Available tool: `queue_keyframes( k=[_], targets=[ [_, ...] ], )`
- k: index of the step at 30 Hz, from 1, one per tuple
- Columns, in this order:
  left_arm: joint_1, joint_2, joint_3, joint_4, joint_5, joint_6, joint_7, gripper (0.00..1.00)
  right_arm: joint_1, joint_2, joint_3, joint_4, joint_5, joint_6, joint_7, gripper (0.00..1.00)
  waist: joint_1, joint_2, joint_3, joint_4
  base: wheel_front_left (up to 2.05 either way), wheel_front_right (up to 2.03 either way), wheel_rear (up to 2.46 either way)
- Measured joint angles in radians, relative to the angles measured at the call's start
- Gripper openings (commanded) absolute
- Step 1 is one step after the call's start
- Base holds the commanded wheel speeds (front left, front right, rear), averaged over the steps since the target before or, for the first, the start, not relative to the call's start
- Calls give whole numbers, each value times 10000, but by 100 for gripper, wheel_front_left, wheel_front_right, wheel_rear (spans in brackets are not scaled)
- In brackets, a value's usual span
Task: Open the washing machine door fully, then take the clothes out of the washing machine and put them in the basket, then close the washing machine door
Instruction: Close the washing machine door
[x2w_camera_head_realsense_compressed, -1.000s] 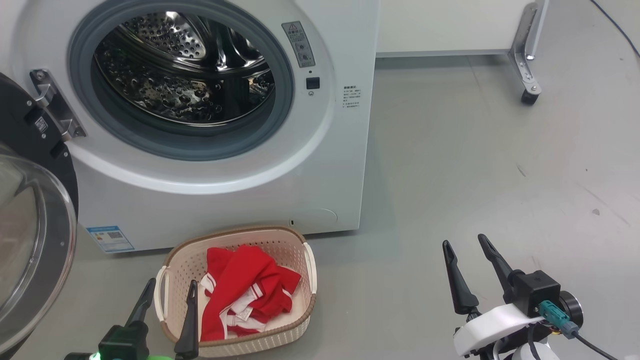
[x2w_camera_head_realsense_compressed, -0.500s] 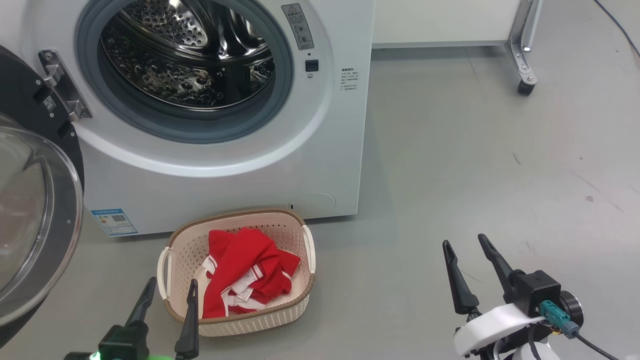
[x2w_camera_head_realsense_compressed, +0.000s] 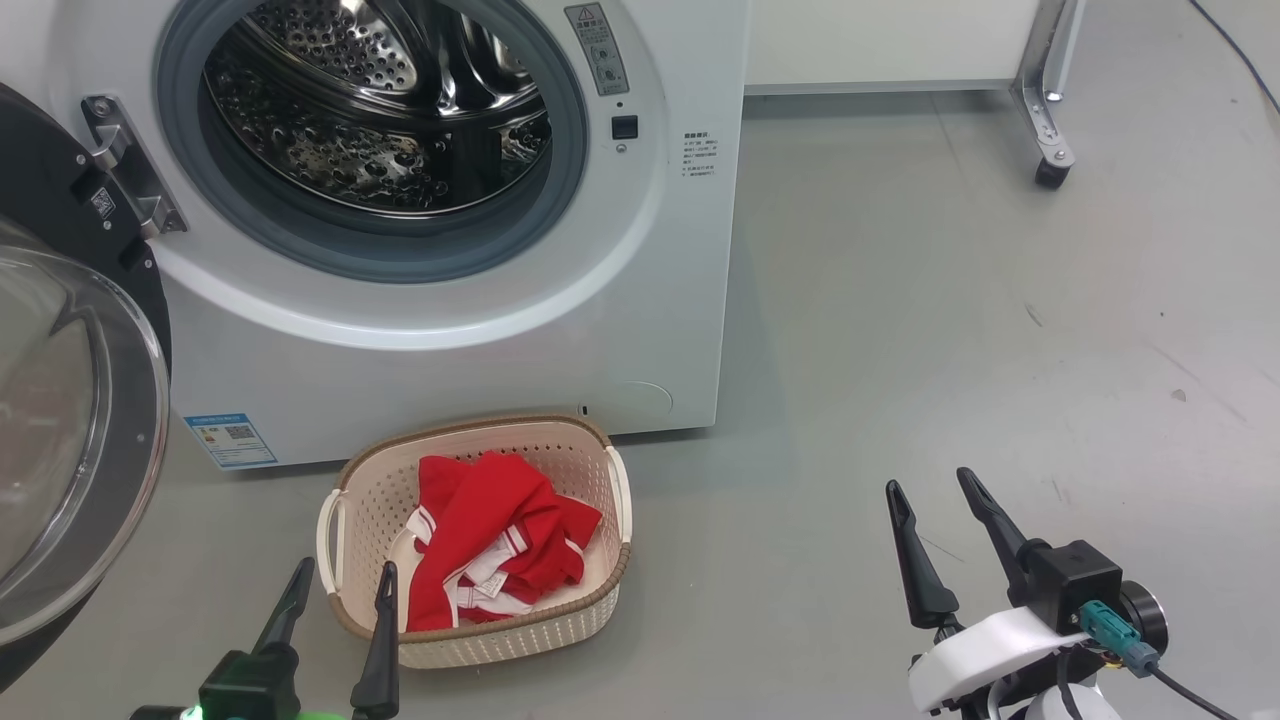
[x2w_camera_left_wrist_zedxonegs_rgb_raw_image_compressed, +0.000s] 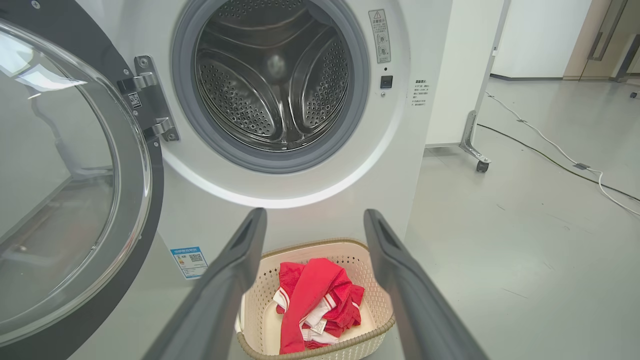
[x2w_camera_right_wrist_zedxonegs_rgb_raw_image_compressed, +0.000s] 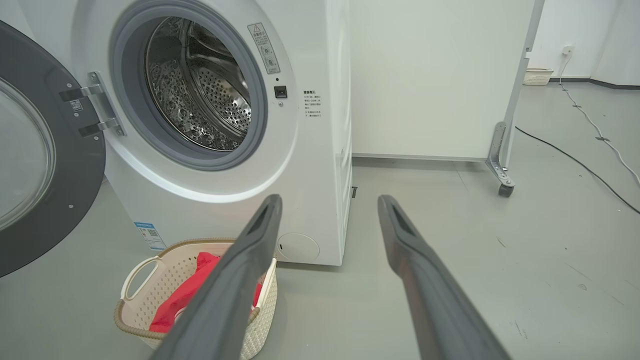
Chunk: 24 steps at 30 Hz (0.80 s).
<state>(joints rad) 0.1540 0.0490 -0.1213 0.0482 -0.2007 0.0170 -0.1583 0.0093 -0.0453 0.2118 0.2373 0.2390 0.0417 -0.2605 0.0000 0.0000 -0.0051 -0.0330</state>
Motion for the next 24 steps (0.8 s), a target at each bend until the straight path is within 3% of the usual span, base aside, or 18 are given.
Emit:
queue_keyframes(
  k=[12, 24],
  targets=[
    [0, 10, -102, -35, 2, 17, 2, 100, 0, 4, -140, -4, -6, -2, 0, 100, 0, 0, 0, 212, 0, 0, 0],
    [-8, 12, -165, -25, 8, 102, 0, 100, 34, 6, -278, -117, -13, 10, 0, 100, 0, 0, -30, 978, 0, 0, 0]
  ],
)
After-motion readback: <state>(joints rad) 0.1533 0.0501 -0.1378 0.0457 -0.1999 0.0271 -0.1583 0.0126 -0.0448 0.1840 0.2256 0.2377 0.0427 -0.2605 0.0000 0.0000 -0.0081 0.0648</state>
